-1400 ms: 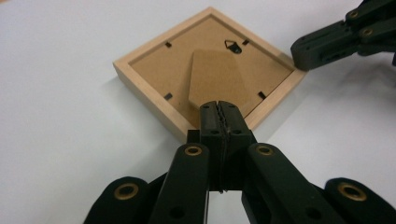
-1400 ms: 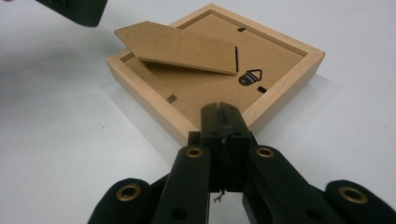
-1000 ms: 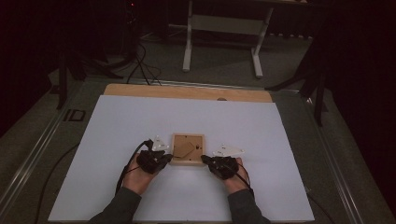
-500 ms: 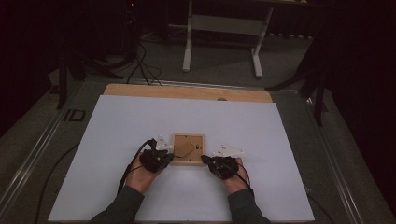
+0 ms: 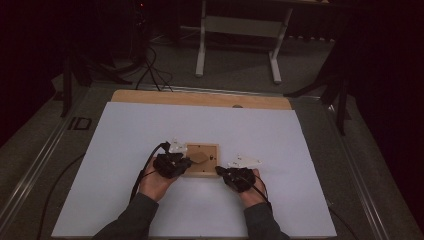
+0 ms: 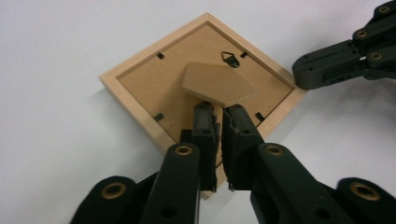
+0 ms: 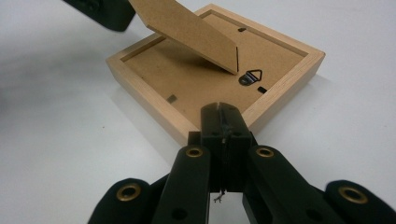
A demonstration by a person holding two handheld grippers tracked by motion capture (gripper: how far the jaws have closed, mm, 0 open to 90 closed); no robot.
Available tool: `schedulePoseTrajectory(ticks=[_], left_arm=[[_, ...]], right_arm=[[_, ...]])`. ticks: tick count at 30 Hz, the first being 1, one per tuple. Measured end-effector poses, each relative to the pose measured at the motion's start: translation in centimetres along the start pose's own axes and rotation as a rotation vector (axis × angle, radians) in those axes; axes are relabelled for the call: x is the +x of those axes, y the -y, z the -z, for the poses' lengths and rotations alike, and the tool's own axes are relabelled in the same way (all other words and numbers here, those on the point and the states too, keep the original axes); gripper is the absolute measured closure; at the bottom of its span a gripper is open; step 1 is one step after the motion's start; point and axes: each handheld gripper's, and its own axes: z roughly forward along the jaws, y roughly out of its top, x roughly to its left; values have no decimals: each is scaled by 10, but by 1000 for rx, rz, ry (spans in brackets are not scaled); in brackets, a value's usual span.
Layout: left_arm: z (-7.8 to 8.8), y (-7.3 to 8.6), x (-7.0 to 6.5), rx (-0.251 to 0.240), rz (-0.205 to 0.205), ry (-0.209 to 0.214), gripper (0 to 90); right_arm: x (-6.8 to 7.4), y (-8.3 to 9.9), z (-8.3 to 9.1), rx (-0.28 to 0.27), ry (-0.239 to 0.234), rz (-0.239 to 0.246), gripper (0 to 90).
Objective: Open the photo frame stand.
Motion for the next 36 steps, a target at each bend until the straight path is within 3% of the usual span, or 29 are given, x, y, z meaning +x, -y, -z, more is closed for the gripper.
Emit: schedulePoseTrajectory(ticks=[4, 7, 17, 26, 36], left_arm=[[-4, -1, 0, 0, 25, 7, 732], [-7, -2, 4, 15, 62, 45, 634], [-18, -3, 8, 32, 112, 87, 485], [-22, -7, 11, 26, 135, 112, 461], [-33, -13, 17, 81, 169, 113, 464]], right_arm=[[0, 0, 0, 0, 0, 1, 896], [0, 0, 0, 0, 0, 2, 895], [0, 0, 0, 1, 0, 2, 895], [0, 0, 0, 1, 2, 3, 893], [0, 0, 0, 0, 1, 5, 891]])
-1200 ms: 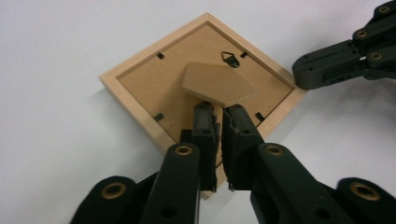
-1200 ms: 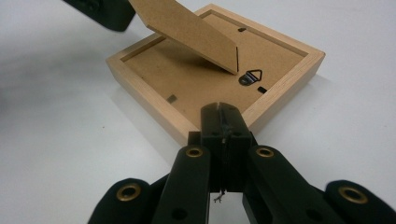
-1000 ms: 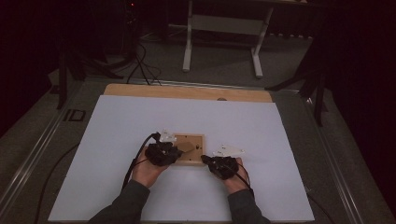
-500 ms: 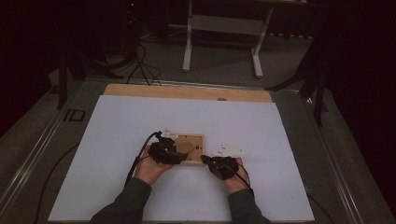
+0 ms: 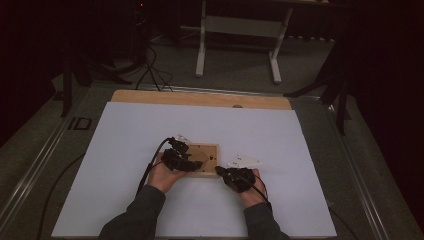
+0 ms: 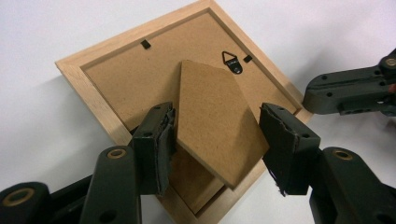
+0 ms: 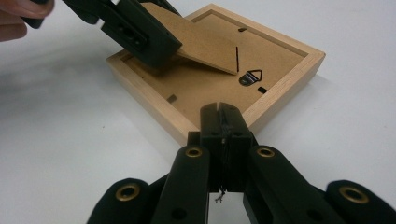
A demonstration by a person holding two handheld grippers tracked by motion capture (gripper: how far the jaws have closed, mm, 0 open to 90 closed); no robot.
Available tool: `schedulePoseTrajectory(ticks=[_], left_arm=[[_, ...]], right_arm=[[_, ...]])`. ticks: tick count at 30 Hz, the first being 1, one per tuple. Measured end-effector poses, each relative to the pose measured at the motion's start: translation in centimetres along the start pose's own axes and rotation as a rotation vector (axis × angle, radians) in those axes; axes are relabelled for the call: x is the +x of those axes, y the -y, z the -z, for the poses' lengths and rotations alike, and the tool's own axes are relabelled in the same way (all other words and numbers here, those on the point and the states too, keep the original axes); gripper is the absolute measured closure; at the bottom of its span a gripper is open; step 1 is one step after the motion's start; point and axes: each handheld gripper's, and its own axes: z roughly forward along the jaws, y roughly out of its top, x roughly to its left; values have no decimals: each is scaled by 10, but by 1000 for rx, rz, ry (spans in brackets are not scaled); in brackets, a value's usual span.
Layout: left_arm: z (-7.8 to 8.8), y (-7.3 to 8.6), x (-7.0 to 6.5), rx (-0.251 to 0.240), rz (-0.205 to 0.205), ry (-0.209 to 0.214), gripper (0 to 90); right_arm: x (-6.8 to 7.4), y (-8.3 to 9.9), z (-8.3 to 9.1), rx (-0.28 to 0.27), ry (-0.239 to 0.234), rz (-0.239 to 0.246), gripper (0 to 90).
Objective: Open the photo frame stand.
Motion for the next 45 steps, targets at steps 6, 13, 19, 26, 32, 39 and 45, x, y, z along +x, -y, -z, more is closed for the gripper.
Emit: schedulePoseTrajectory(ticks=[6, 13, 19, 26, 32, 39, 45], left_arm=[[-1, -3, 2, 6, 17, 24, 476], [-3, -9, 2, 11, 28, 32, 478], [-4, -11, 5, 27, 37, 40, 504], [-5, -15, 3, 72, 18, 12, 530], [-4, -15, -2, 68, -28, -24, 532], [-1, -12, -13, 34, -97, -74, 532], [0, -8, -19, 7, -131, -97, 531]], right_arm=[[0, 0, 0, 1, -1, -1, 890], [0, 0, 0, 1, -1, -1, 890], [0, 0, 0, 2, -2, -1, 890], [0, 0, 0, 1, -3, 0, 889], [0, 0, 0, 2, -10, 1, 878], [1, -1, 0, 9, -19, 5, 838], [-3, -2, 3, -1, -10, -10, 793]])
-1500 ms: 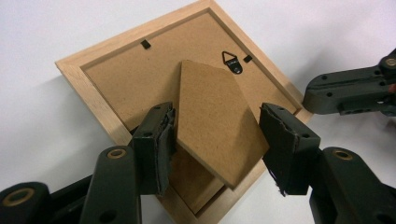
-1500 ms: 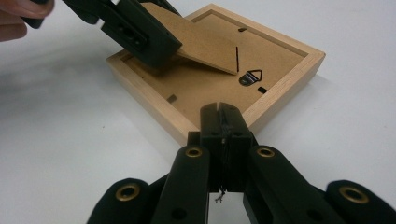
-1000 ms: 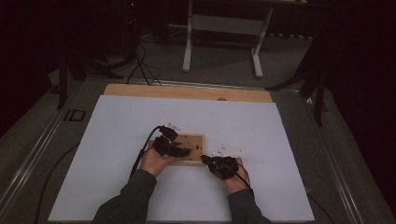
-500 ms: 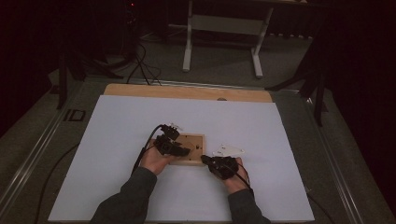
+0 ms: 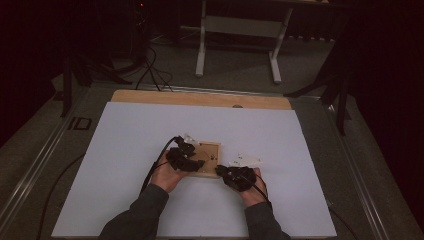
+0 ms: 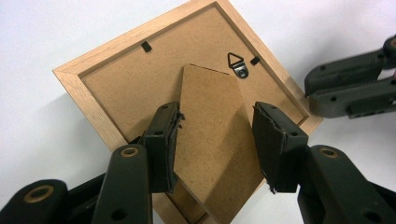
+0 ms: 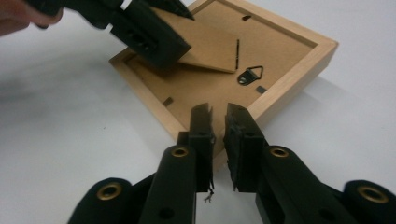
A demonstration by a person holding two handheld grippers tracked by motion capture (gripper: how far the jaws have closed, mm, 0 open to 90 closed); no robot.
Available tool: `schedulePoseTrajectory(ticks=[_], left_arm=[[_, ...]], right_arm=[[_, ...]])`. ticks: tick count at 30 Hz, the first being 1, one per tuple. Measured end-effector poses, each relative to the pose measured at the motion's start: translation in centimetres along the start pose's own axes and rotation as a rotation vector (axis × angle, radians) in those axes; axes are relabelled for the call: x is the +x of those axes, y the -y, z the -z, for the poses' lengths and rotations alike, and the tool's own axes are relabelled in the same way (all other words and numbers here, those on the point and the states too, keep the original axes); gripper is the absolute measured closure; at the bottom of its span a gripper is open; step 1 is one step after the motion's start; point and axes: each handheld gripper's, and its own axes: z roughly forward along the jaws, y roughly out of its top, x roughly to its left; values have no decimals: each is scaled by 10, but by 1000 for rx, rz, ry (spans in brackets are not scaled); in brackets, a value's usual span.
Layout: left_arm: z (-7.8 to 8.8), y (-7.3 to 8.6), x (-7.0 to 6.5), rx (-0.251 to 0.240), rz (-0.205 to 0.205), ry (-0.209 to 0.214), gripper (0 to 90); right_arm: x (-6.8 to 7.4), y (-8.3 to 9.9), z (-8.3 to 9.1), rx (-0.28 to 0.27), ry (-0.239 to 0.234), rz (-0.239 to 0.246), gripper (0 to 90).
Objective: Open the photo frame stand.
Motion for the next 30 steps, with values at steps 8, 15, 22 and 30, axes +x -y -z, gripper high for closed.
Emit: schedulePoseTrajectory(ticks=[8, 15, 22, 30], left_arm=[[2, 7, -6, -41, -38, -33, 530], [4, 14, -12, -78, -76, -64, 530], [5, 20, -18, -109, -110, -95, 530], [8, 24, -26, -137, -166, -135, 530]], right_arm=[[-7, -4, 8, -27, 16, -28, 753], [-13, -10, 11, -31, 29, -29, 705], [-24, -27, 14, -38, 37, -39, 650], [-35, -41, 8, -7, 25, -62, 592]])
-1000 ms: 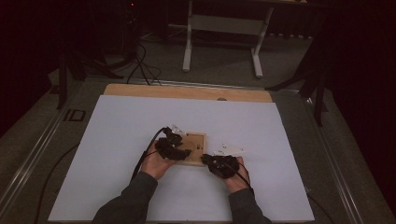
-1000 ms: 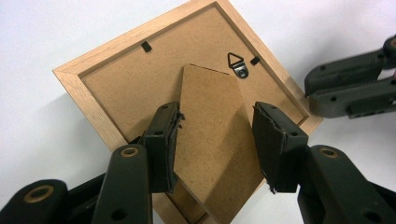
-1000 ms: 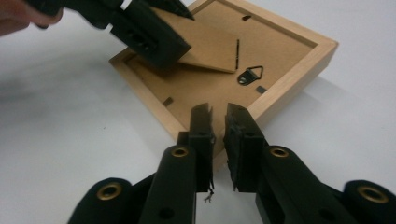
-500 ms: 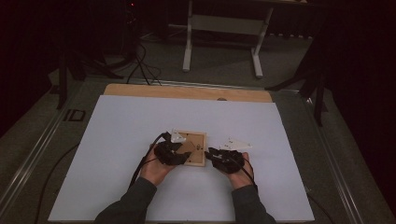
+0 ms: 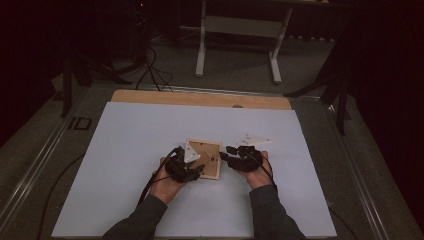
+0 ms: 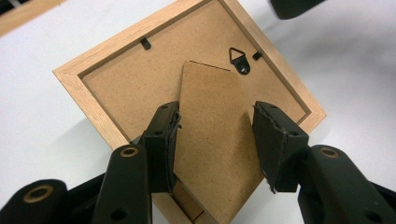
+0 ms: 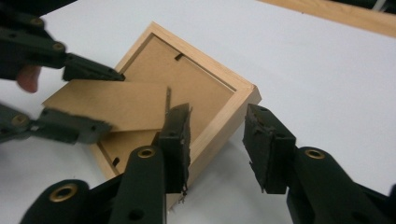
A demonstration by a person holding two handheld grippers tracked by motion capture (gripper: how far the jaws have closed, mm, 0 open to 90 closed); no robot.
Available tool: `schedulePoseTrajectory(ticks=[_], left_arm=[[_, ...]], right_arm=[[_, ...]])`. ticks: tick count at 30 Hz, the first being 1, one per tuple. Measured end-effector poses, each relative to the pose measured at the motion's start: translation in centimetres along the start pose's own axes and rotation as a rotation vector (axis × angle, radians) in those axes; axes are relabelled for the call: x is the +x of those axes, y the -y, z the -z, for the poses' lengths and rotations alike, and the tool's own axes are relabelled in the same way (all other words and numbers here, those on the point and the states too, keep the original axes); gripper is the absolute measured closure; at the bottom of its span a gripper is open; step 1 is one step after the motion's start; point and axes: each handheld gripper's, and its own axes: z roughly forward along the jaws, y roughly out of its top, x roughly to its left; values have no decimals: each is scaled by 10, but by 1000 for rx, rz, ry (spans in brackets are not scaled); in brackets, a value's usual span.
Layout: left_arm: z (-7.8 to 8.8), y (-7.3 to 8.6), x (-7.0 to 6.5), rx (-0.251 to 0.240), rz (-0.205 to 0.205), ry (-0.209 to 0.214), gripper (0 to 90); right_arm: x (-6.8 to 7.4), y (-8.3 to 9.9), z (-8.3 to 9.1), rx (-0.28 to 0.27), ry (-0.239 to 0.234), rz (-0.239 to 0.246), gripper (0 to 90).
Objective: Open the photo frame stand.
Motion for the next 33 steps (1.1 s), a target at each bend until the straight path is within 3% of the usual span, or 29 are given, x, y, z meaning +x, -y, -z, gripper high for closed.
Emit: schedulePoseTrajectory(ticks=[9, 17, 21, 23, 27, 33], left_arm=[[4, 8, -9, -46, -61, -43, 530], [7, 14, -16, -85, -137, -75, 529], [8, 17, -16, -96, -155, -79, 529], [8, 18, -17, -97, -170, -80, 528], [8, 18, -14, -92, -164, -62, 527], [5, 18, -3, -53, -84, 29, 525]], right_arm=[[-10, -8, -15, 50, -53, -67, 436], [-15, -9, -22, 55, -114, -109, 419], [-16, -8, -24, 60, -147, -119, 441], [-18, -7, -26, 55, -183, -126, 454], [-20, -7, -25, 51, -200, -134, 466], [-18, -7, -22, 46, -202, -121, 483]])
